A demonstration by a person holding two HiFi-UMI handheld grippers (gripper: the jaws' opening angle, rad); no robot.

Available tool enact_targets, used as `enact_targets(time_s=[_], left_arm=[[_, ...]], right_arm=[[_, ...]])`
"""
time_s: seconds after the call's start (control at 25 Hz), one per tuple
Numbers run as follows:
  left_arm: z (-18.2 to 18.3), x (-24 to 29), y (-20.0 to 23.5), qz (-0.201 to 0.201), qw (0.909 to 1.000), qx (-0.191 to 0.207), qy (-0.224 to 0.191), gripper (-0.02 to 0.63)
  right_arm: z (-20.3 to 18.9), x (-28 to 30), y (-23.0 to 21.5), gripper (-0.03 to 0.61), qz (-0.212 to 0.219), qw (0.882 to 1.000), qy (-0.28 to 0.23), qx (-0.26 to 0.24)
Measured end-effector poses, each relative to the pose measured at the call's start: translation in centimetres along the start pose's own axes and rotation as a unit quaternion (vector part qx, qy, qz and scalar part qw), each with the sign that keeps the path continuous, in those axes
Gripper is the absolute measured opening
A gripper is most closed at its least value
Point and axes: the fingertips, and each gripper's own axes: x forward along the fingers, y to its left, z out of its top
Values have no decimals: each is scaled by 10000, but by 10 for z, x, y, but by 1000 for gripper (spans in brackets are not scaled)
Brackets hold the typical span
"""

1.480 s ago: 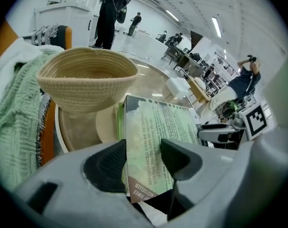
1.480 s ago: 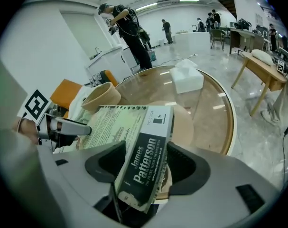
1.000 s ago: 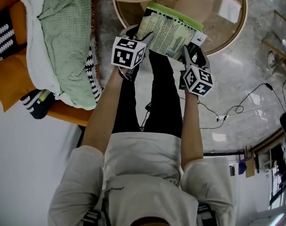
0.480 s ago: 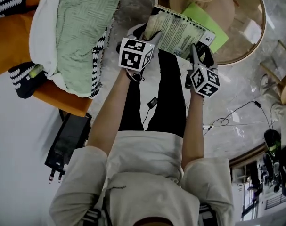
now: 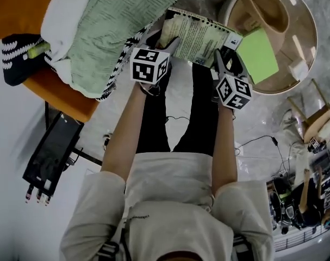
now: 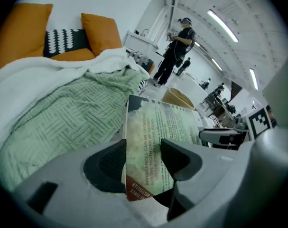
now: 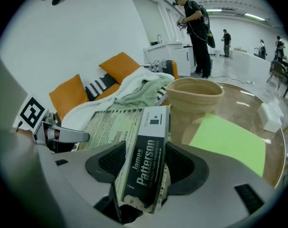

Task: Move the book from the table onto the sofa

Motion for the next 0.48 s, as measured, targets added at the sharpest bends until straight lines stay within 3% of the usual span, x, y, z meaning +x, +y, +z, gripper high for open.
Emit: enact_targets(time_s=[0.2, 0.48], left_arm=[[-17, -46, 59, 325, 9975, -500, -374, 238], [-55, -90, 127, 780, 9863, -1174, -854, 238]], right_arm=[[3, 25, 70, 245, 405, 9977, 115, -537], [-6, 62, 152, 245, 912, 9867, 425, -1275]])
